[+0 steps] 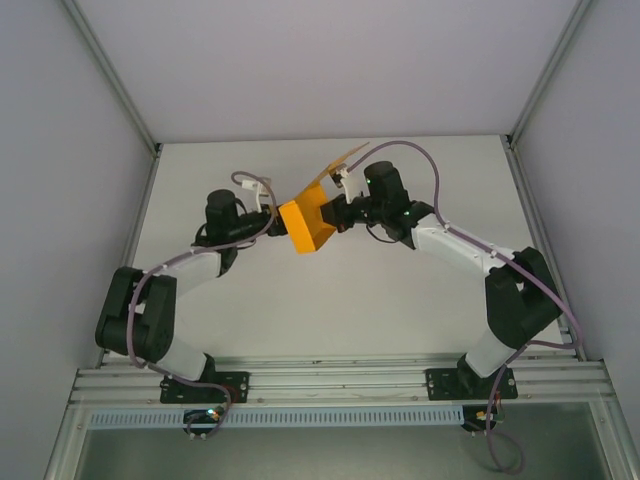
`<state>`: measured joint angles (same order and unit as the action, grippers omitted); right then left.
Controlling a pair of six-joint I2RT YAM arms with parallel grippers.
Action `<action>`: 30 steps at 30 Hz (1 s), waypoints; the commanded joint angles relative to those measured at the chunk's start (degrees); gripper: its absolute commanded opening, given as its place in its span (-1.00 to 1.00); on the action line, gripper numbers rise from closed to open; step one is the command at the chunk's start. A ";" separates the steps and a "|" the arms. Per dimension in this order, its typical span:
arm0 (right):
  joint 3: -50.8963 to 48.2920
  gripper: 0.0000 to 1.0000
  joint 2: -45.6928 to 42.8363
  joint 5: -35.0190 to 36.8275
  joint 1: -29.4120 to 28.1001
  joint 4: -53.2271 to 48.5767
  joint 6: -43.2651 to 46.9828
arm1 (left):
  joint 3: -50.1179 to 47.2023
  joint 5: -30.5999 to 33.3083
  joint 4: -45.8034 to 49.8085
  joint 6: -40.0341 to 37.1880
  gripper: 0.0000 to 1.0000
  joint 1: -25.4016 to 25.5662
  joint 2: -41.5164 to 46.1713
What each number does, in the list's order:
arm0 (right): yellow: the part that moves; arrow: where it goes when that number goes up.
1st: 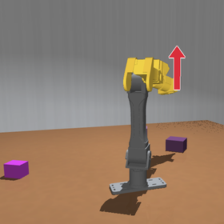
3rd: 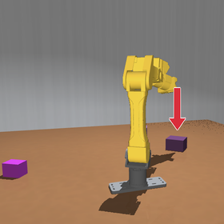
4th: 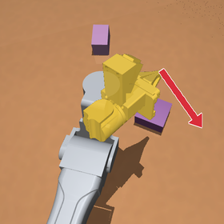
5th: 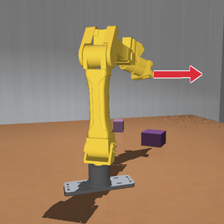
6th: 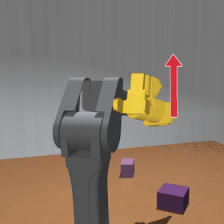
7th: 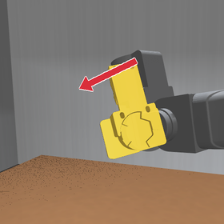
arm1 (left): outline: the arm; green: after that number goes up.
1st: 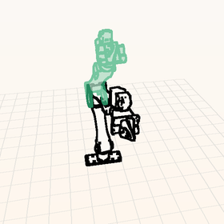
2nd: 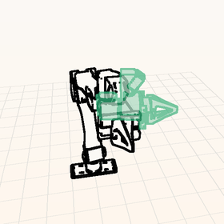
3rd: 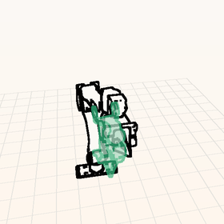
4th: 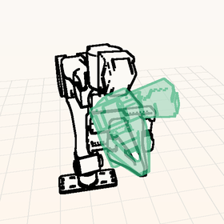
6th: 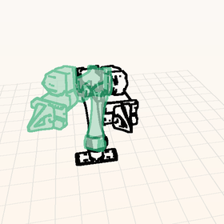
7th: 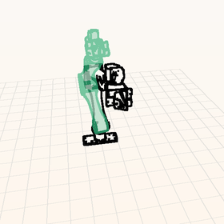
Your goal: Assemble paper box
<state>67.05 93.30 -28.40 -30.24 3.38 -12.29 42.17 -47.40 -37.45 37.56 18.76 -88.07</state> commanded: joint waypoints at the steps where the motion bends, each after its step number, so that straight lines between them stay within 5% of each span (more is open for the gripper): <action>1: -1.70 -1.00 1.80 6.00 -2.85 2.96 -2.35 | 3.72 -5.99 -5.53 0.72 1.00 2.05 -1.26; 7: 3.69 -1.00 6.00 33.10 -9.57 -6.74 1.66 | 6.67 -8.22 -4.57 -0.80 1.00 4.30 -2.21; 15: 4.14 -1.00 6.33 47.91 -10.19 -8.05 -10.44 | 7.85 -3.15 8.89 -9.75 1.00 6.16 0.90; 19: -0.01 -1.00 0.92 49.63 -9.93 -6.38 -7.65 | 7.12 12.86 24.88 -14.50 1.00 5.48 4.31; 24: -1.31 -1.00 -3.27 59.52 -8.90 -19.46 -10.11 | 4.10 39.84 43.74 -14.97 1.00 1.70 8.71; 30: -5.74 -1.00 -1.72 58.01 -8.78 -26.08 -19.22 | 0.90 49.91 52.14 -14.61 1.00 -0.06 14.18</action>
<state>62.85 90.39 26.87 -38.65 -16.08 -25.34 44.60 -6.26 6.37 24.75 18.83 -75.90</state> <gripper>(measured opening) 0.070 0.999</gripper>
